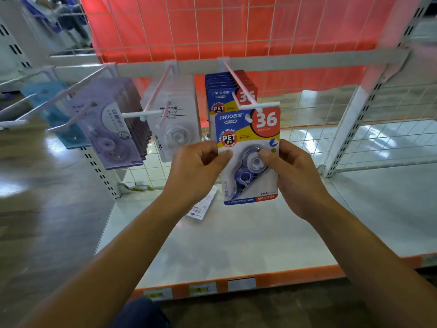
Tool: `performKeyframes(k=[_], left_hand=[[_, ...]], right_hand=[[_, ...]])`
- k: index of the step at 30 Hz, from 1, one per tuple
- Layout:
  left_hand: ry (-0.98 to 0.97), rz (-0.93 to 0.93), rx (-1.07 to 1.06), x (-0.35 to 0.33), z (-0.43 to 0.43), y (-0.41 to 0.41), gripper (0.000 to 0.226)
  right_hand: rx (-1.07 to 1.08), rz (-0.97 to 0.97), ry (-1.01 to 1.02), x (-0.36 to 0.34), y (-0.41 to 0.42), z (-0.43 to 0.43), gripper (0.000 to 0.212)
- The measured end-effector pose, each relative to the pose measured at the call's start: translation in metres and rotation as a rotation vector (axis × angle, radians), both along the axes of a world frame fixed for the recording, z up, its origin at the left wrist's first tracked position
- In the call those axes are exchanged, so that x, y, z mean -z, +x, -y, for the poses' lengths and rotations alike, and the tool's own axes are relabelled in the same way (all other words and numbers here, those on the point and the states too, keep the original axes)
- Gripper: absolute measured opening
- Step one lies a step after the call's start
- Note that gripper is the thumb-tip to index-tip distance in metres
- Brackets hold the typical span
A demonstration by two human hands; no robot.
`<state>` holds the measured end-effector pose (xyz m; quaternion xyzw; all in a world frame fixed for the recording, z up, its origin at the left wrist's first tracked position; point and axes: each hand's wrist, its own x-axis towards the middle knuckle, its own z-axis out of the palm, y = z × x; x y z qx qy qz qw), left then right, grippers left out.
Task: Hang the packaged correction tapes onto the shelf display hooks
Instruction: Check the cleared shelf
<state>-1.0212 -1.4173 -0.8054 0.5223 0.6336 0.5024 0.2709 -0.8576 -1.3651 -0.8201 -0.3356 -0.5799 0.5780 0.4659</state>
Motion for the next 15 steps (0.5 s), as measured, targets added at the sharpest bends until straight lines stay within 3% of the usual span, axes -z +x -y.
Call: performKeyframes(k=[7, 11, 13, 15], left_hand=[[-0.008, 0.104, -0.240, 0.020, -0.064, 0.002, 0.024], [0.103, 0.138, -0.293, 0.031, -0.101, 0.005, 0.022], [0.156, 0.145, -0.269, 0.042, -0.109, 0.002, 0.021], [0.136, 0.080, -0.277, 0.062, -0.106, -0.001, 0.027]], right_hand=[[0.143, 0.168, 0.053, 0.005, -0.034, -0.058, 0.005], [0.191, 0.165, 0.133, 0.010, -0.052, -0.087, 0.008], [0.234, 0.167, 0.135, 0.019, -0.056, -0.093, 0.030], [0.255, 0.190, 0.139, 0.037, -0.057, -0.100, 0.036]])
